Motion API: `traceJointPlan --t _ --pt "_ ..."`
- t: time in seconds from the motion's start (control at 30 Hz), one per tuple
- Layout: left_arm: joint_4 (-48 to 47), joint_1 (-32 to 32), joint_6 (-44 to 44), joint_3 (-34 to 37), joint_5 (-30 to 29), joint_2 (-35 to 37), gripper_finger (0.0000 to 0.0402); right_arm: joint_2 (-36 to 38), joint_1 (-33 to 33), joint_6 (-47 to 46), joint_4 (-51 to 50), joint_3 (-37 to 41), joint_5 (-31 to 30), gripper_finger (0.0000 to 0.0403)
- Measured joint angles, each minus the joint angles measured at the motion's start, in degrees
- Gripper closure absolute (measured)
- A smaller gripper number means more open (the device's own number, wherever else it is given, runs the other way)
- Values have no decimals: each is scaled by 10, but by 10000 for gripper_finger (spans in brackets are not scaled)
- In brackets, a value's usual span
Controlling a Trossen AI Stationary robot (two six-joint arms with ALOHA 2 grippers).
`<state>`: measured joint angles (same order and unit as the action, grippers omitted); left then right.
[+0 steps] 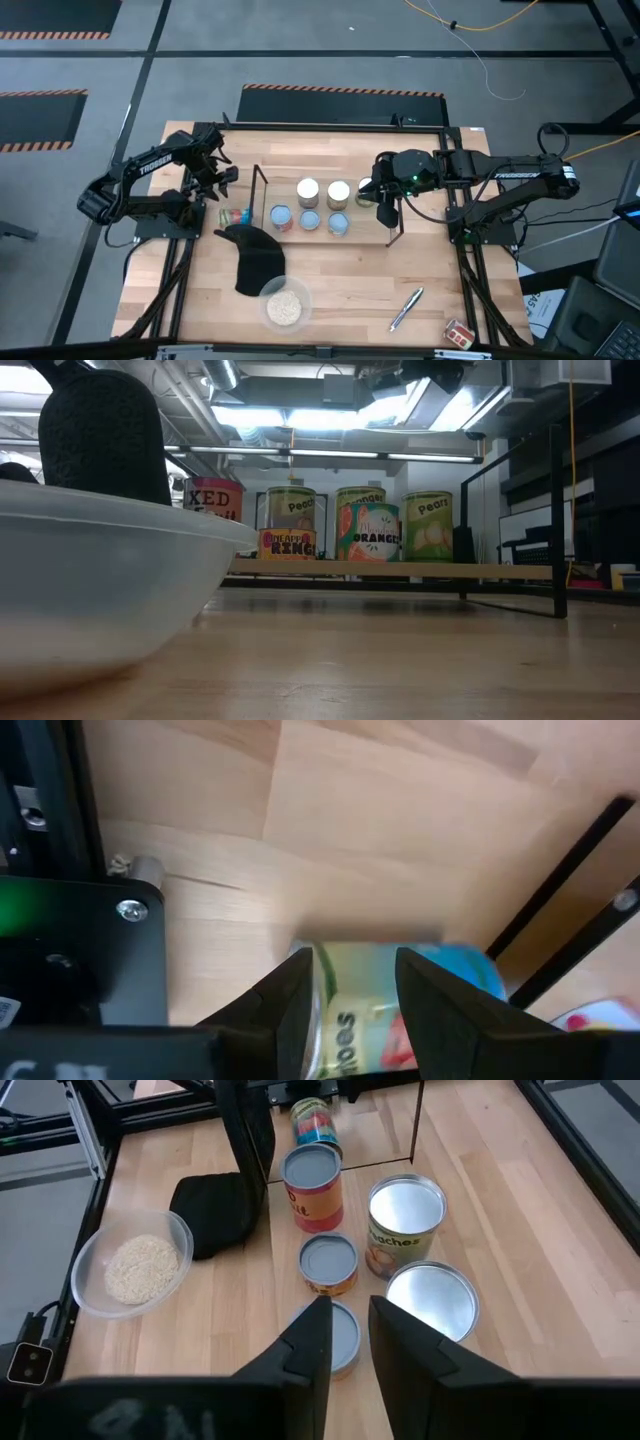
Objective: Pick and place cans onto a shelf
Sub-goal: Put the large canned tomatoes on the shelf
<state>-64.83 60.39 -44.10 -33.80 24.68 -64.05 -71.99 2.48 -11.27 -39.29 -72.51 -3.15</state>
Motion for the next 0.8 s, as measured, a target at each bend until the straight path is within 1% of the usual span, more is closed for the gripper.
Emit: traceJointPlan --t 0.13,0.2,0.37,0.53,0.63,0.7,0.8 --pt "1 28 -7 0 8 0 264 0 0 0 0 0 2 328" --pt "1 37 -7 0 25 0 264 0 0 0 0 0 2 328" --pt "1 28 -7 0 76 0 264 0 0 12 0 0 2 328" --pt "1 -5 -7 0 78 0 264 0 0 15 0 0 2 328" --pt "4 -8 -9 -1 78 0 264 0 0 18 0 0 2 328" --pt "25 -8 -6 -1 77 0 264 0 0 19 0 0 2 328" --pt "89 -8 -2 -1 72 0 264 0 0 19 0 0 2 328"
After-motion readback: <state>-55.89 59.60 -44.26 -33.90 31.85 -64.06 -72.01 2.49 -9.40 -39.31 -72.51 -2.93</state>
